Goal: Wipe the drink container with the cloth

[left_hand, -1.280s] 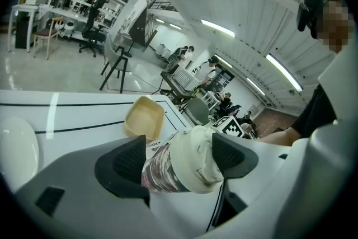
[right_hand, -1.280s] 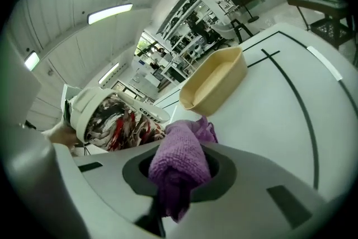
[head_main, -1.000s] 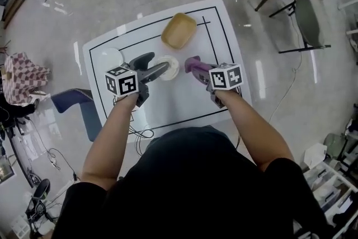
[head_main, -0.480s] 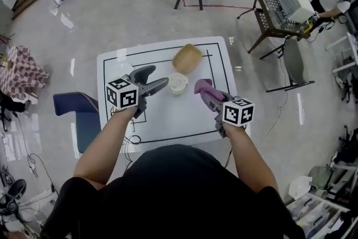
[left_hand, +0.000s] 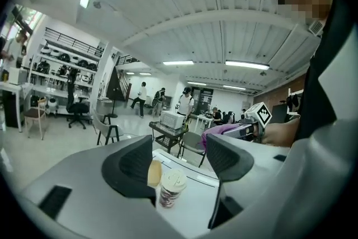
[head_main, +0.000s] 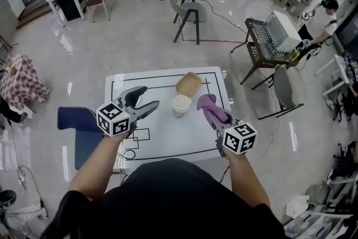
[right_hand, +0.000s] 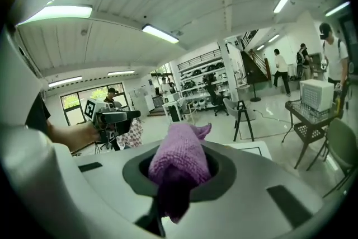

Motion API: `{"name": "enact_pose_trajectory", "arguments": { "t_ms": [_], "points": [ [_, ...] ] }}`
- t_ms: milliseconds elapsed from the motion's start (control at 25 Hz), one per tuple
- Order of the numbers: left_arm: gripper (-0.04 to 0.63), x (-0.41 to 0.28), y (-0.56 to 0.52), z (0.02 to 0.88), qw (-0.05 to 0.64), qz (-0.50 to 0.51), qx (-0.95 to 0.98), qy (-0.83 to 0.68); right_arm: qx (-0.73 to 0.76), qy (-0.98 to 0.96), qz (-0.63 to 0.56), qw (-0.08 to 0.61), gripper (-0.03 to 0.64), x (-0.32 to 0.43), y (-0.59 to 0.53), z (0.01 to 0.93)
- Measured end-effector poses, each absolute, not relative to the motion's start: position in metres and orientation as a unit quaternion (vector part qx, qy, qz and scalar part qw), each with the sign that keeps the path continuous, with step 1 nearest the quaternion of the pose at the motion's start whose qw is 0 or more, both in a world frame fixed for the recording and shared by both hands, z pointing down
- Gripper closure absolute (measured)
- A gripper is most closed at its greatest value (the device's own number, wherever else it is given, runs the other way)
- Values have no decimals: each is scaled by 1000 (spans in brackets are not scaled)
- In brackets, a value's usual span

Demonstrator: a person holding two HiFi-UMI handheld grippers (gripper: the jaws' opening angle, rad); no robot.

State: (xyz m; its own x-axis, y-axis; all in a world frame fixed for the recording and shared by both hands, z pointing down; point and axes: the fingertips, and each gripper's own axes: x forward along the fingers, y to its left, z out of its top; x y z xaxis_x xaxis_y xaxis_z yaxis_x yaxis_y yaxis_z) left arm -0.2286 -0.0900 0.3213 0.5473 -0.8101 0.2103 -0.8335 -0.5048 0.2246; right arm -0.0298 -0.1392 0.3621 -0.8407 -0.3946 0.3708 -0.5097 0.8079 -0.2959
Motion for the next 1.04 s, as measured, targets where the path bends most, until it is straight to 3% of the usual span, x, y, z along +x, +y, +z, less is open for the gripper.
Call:
{"name": "enact_pose_trajectory", "arguments": {
  "t_ms": [1040],
  "points": [
    [359,-288,26,310,140,46,869,-473,326,-931,130,104,529,-52,-66,312]
  ]
}}
